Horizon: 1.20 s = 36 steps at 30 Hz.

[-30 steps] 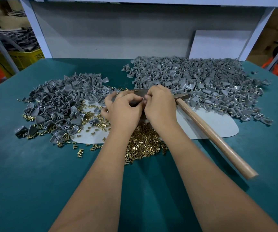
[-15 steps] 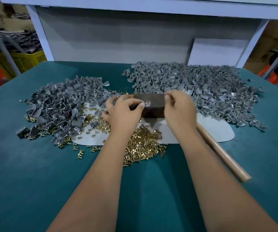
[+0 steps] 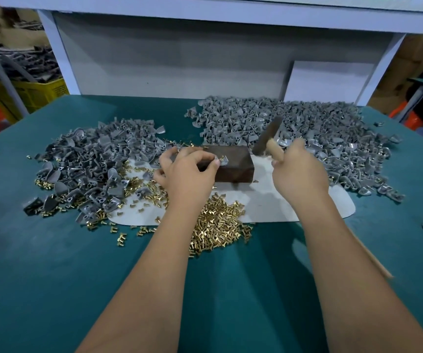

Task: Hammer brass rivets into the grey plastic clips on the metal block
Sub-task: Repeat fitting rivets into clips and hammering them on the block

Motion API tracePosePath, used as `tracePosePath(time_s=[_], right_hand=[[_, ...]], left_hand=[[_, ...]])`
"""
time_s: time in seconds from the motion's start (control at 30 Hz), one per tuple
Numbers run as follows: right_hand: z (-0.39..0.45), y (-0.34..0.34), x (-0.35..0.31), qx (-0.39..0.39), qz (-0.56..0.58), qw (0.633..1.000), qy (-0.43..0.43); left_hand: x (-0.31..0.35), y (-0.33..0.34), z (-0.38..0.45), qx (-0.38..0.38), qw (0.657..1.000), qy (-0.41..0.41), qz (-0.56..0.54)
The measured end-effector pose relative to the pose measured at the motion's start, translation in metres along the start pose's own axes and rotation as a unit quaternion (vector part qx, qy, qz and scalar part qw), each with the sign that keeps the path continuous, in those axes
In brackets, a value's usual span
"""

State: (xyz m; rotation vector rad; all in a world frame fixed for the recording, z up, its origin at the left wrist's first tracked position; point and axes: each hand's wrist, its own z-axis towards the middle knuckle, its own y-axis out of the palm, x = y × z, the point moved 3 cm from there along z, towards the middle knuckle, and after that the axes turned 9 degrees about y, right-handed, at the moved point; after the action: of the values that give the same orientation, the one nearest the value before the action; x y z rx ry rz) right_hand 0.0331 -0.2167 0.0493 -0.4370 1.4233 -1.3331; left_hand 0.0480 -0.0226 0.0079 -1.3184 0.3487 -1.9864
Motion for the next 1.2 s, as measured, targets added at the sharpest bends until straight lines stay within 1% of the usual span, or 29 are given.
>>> tracePosePath(time_s=[0.07, 0.13, 0.2, 0.23, 0.33, 0.37, 0.4, 0.43, 0.47, 0.5, 0.6, 0.63, 0.67, 0.73, 0.77, 0.87, 0.9, 0.97, 1.0, 1.03, 1.13, 1.17, 1.2], right_hand=[[-0.007, -0.014, -0.009, 0.014, 0.045, 0.998, -0.048], [-0.017, -0.025, -0.019, 0.006, 0.057, 0.993, -0.101], [-0.027, -0.031, -0.029, -0.003, 0.040, 0.988, -0.150], [-0.032, -0.033, -0.034, 0.006, 0.033, 0.985, -0.168], [-0.041, -0.036, -0.042, 0.076, 0.025, 0.974, -0.212], [-0.044, -0.033, -0.044, 0.088, 0.009, 0.970, -0.226], [-0.047, -0.029, -0.046, 0.082, -0.015, 0.967, -0.243], [-0.048, -0.023, -0.048, 0.060, -0.046, 0.965, -0.253], [-0.048, -0.020, -0.050, 0.042, -0.069, 0.963, -0.256], [-0.048, -0.021, -0.053, 0.045, -0.075, 0.964, -0.252], [-0.049, -0.032, -0.062, 0.143, -0.047, 0.961, -0.231], [-0.051, -0.031, -0.063, 0.154, -0.048, 0.960, -0.230], [-0.053, -0.026, -0.062, 0.137, -0.062, 0.960, -0.238], [-0.054, -0.015, -0.058, 0.074, -0.091, 0.965, -0.235], [-0.053, -0.015, -0.056, 0.070, -0.088, 0.968, -0.225], [-0.054, -0.027, -0.058, 0.157, -0.070, 0.962, -0.210], [-0.056, -0.027, -0.059, 0.166, -0.079, 0.959, -0.218], [-0.060, -0.017, -0.059, 0.119, -0.117, 0.955, -0.245], [-0.059, -0.014, -0.056, 0.089, -0.133, 0.957, -0.243], [-0.056, -0.015, -0.055, 0.079, -0.135, 0.960, -0.233], [-0.057, -0.026, -0.053, 0.140, -0.109, 0.963, -0.203], [-0.060, -0.025, -0.054, 0.143, -0.117, 0.960, -0.211], [-0.063, -0.021, -0.055, 0.129, -0.137, 0.955, -0.227]], left_hand=[[-0.001, 0.000, -0.001, 0.008, 1.000, -0.002, 0.009], [-0.001, 0.000, -0.002, 0.010, 1.000, -0.007, 0.012], [-0.001, 0.000, -0.002, 0.015, 1.000, -0.007, 0.007], [-0.001, 0.000, -0.003, 0.022, 1.000, -0.006, -0.001], [-0.001, 0.002, -0.004, 0.046, 0.999, -0.010, -0.002], [-0.002, 0.002, -0.004, 0.049, 0.999, -0.013, 0.004], [-0.002, 0.003, -0.003, 0.049, 0.999, -0.016, 0.006], [-0.002, 0.003, -0.002, 0.046, 0.999, -0.017, 0.007], [-0.003, 0.003, -0.002, 0.041, 0.999, -0.015, 0.010], [-0.003, 0.003, -0.002, 0.037, 0.999, -0.012, 0.016], [-0.005, 0.005, -0.001, 0.029, 0.999, -0.011, 0.022], [-0.005, 0.005, -0.001, 0.028, 0.999, -0.013, 0.020], [-0.006, 0.005, -0.001, 0.027, 0.999, -0.013, 0.019], [-0.005, 0.005, -0.002, 0.022, 1.000, -0.013, 0.014], [-0.005, 0.004, -0.002, 0.022, 1.000, -0.013, 0.015], [-0.005, 0.005, -0.001, 0.024, 0.999, -0.013, 0.019], [-0.005, 0.005, -0.001, 0.028, 0.999, -0.013, 0.016], [-0.005, 0.004, -0.001, 0.036, 0.999, -0.011, 0.006], [-0.004, 0.004, -0.002, 0.039, 0.999, -0.011, 0.002], [-0.005, 0.004, -0.002, 0.043, 0.999, -0.013, 0.001], [-0.006, 0.006, -0.002, 0.047, 0.999, -0.012, 0.004], [-0.006, 0.006, -0.001, 0.053, 0.999, -0.012, -0.001], [-0.006, 0.005, -0.002, 0.061, 0.998, -0.012, -0.013]])
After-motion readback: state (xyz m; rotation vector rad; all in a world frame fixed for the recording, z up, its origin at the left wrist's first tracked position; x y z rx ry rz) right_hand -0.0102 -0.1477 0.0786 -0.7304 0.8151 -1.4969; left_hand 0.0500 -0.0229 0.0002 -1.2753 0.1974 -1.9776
